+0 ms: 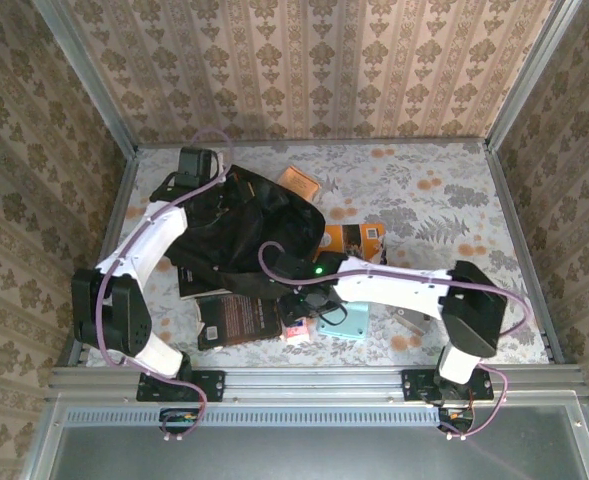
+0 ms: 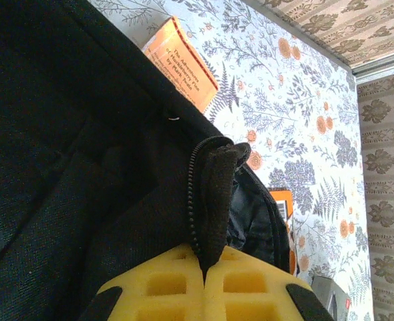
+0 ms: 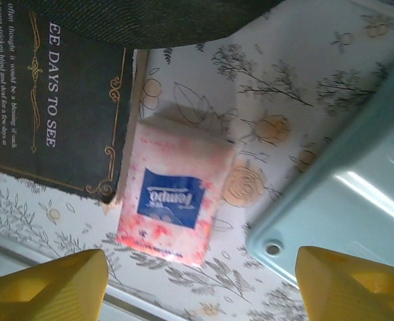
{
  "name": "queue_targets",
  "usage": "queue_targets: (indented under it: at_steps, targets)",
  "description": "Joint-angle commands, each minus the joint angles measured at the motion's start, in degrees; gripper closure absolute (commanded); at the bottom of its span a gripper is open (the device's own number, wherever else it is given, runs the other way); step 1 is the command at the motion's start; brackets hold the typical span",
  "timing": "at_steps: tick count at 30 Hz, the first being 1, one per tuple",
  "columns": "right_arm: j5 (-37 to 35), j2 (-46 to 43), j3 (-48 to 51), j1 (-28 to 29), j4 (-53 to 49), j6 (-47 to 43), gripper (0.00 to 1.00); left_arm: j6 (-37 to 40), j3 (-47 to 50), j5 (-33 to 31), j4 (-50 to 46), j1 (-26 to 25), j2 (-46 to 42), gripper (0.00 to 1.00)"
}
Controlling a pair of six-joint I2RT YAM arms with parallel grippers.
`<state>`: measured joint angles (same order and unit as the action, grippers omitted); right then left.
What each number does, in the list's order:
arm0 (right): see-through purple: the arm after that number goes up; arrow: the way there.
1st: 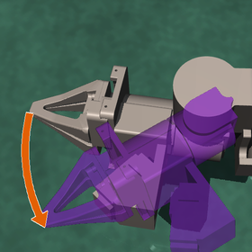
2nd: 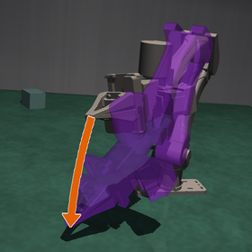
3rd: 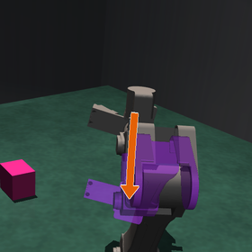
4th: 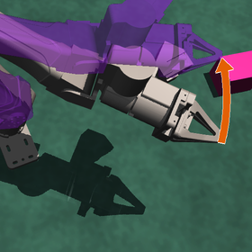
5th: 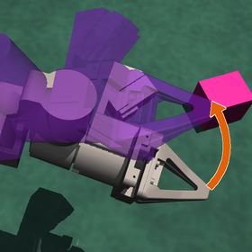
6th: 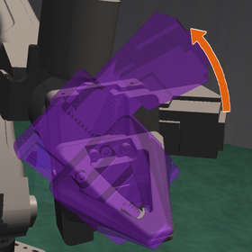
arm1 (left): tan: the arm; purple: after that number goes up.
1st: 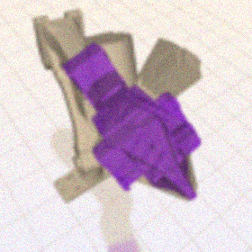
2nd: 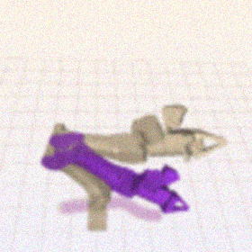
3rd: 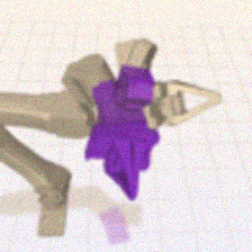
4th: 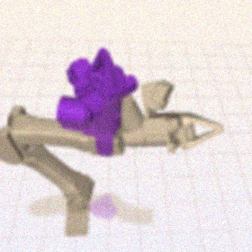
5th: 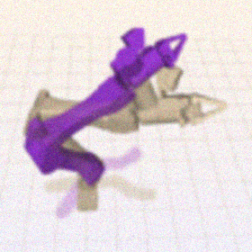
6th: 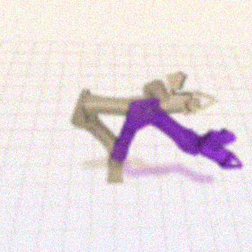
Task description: Pack the student bag
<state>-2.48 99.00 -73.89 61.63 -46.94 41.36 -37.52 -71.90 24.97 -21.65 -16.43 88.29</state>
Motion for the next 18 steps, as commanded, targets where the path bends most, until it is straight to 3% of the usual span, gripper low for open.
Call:
queue_targets:
  at_steps: [1, 6, 18]
  targets:
    - [-1.26, 2.81, -2.31, 0.61, -2.92, 4.01, 0.23, -0.37, 1.03, 3.15, 1.84, 1.02, 0.65, 1.00]
    - [1.63, 5.63, -1.57, 0.69, 0.18, 4.44, 0.06, -3.59, 2.84, 5.73, 4.95, 2.81, 1.32, 1.00]
    - [2.02, 12.08, -2.40, 0.54, 2.52, 4.29, 0.10, -3.89, 2.92, 6.40, 5.27, 3.15, 2.53, 1.00]
